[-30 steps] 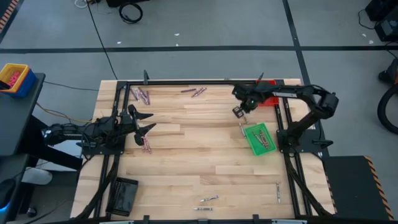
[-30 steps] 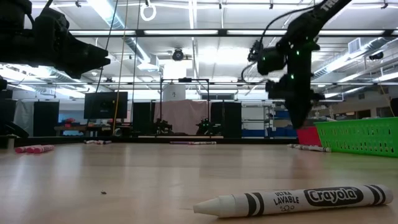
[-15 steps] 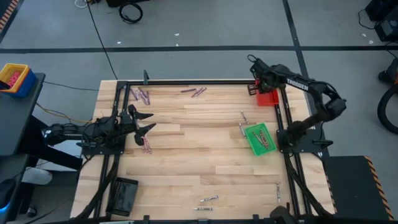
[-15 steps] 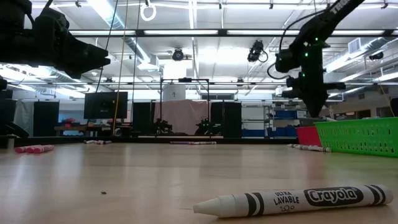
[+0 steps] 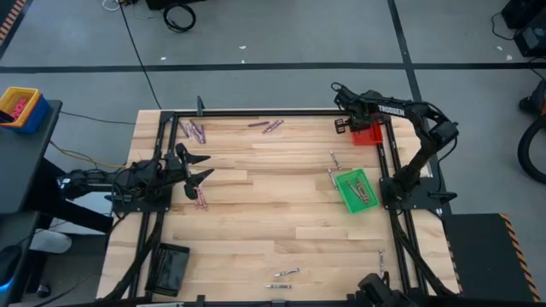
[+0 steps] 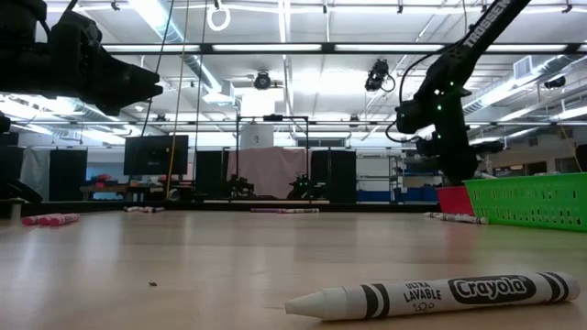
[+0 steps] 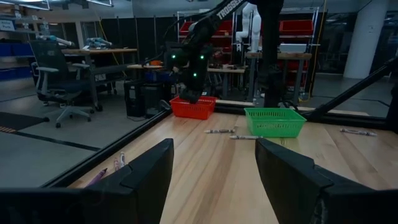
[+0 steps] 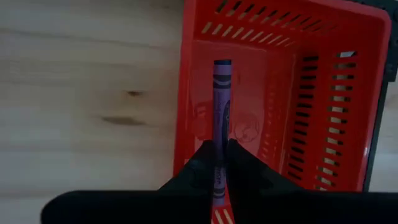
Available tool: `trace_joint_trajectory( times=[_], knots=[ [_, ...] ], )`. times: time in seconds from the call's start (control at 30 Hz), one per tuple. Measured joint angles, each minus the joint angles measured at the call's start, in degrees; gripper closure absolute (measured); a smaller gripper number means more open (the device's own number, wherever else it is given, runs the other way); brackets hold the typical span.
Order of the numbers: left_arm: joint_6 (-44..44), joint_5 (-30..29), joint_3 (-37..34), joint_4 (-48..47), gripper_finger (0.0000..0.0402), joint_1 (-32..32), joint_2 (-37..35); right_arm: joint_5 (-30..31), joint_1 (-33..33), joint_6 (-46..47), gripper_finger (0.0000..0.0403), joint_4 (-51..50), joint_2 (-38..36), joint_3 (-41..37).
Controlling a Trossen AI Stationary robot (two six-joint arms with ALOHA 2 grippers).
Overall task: Sort crayons
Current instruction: Put the purple crayon into the red bin
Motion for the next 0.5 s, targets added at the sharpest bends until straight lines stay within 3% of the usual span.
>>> trace_joint_trajectory(
  times=[0.17, 0.5],
  knots=[
    [0.02, 0.00, 0.00, 0.00, 0.0162, 0.00, 0.00, 2.17, -1.06, 2.04, 0.0364, 1.13, 2.27, 0.02],
    [0.02, 0.00, 0.00, -0.09, 0.0162, 0.00, 0.00, 0.60, -1.68, 2.17, 0.0351, 2.76, 4.83, 0.07]
  ],
)
